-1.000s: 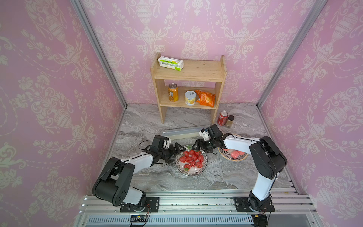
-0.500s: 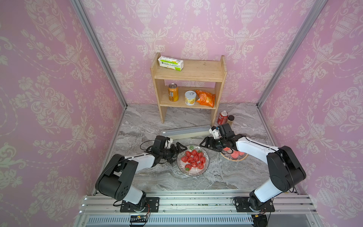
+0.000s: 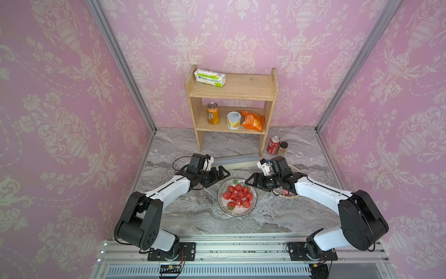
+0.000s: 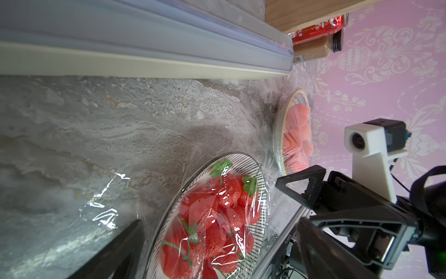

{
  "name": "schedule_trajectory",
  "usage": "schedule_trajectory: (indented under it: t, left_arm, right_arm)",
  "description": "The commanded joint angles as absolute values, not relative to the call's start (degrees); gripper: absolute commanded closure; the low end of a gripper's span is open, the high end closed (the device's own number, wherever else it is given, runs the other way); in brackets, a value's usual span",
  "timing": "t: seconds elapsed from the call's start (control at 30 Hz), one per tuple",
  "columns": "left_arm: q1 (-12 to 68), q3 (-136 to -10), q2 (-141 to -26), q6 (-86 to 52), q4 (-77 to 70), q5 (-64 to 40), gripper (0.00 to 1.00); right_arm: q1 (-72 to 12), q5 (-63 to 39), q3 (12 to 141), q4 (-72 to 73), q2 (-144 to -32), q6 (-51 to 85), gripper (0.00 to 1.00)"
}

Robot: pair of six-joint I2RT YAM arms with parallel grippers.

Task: Wrap the plate with plastic wrap
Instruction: Cover the plate with plastic wrap.

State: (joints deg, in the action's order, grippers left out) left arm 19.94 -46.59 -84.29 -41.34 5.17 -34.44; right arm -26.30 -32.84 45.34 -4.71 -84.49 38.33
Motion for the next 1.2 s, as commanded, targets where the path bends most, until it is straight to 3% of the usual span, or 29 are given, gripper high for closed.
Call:
schedule_trajectory:
  t: [0.0,1.17]
  left_arm:
    - [19.9,-48.1,-86.1,-38.7,4.7,-36.1,0.01]
    - [21.9,-49.6,-99.3,-42.1,-5.9,-42.8,0.01]
  right_arm:
    - [-26.8,-33.5,45.5,-1.3,-85.3,39.8,0.19]
    - [-27.2,-29.5,47.7,-4.6,-90.6,35.9,0.19]
